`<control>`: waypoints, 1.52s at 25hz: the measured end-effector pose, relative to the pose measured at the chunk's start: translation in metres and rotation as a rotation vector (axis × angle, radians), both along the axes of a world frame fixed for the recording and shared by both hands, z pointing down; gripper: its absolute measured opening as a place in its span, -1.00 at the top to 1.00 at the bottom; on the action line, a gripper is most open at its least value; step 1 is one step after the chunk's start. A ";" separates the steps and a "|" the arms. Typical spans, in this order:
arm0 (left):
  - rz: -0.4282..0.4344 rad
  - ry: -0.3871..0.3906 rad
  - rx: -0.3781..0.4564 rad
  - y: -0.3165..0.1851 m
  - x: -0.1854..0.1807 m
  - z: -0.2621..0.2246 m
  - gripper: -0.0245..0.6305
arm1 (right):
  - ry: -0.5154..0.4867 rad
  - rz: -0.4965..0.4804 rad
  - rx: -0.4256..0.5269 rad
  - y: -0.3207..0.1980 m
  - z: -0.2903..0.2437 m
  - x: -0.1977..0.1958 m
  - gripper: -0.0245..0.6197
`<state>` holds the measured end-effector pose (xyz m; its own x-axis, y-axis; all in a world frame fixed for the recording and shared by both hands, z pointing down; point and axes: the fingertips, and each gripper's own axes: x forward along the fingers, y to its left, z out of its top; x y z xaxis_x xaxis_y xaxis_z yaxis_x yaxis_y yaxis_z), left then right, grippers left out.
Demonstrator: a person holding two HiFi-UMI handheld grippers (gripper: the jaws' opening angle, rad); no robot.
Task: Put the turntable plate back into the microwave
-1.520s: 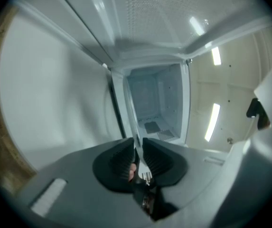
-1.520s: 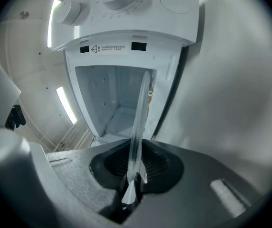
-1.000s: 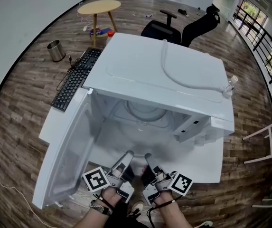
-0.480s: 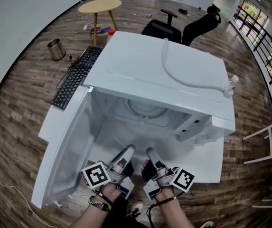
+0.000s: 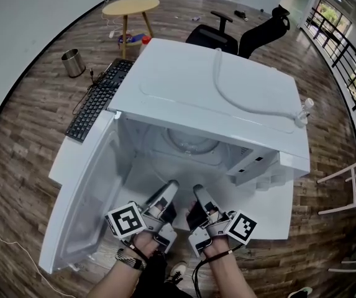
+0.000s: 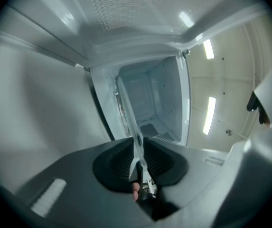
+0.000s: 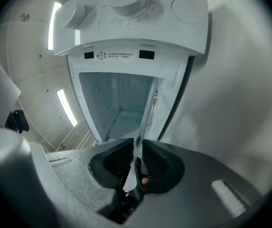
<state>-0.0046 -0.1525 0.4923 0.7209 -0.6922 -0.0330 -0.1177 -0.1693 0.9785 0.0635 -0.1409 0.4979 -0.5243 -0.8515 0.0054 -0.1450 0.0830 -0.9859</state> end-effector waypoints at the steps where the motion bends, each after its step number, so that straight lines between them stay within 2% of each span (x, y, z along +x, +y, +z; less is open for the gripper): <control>1: 0.000 0.014 -0.005 -0.002 0.001 -0.001 0.70 | 0.001 0.000 0.000 -0.002 0.000 0.000 0.73; 4: 0.000 0.036 -0.013 -0.006 0.003 -0.001 0.70 | 0.003 -0.001 0.001 -0.006 0.001 0.001 0.73; 8: 0.010 -0.046 0.026 -0.013 -0.001 0.006 0.70 | 0.006 0.001 0.002 -0.012 0.001 0.002 0.73; 20: 0.007 -0.039 0.021 -0.027 0.004 0.009 0.70 | 0.024 0.011 -0.007 -0.026 0.005 0.008 0.73; 23: 0.003 -0.008 0.018 -0.033 0.008 0.006 0.70 | 0.023 0.013 -0.007 -0.032 0.004 0.010 0.73; 27: 0.003 -0.039 0.020 -0.040 0.009 0.011 0.69 | 0.019 0.022 -0.001 -0.039 0.004 0.012 0.73; 38: 0.006 -0.042 0.022 -0.050 0.011 0.012 0.68 | 0.041 0.028 0.009 -0.050 0.003 0.014 0.73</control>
<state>0.0065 -0.2025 0.5047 0.7258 -0.6877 -0.0183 -0.1574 -0.1918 0.9687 0.0775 -0.1913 0.5010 -0.4997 -0.8660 0.0188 -0.1873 0.0869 -0.9784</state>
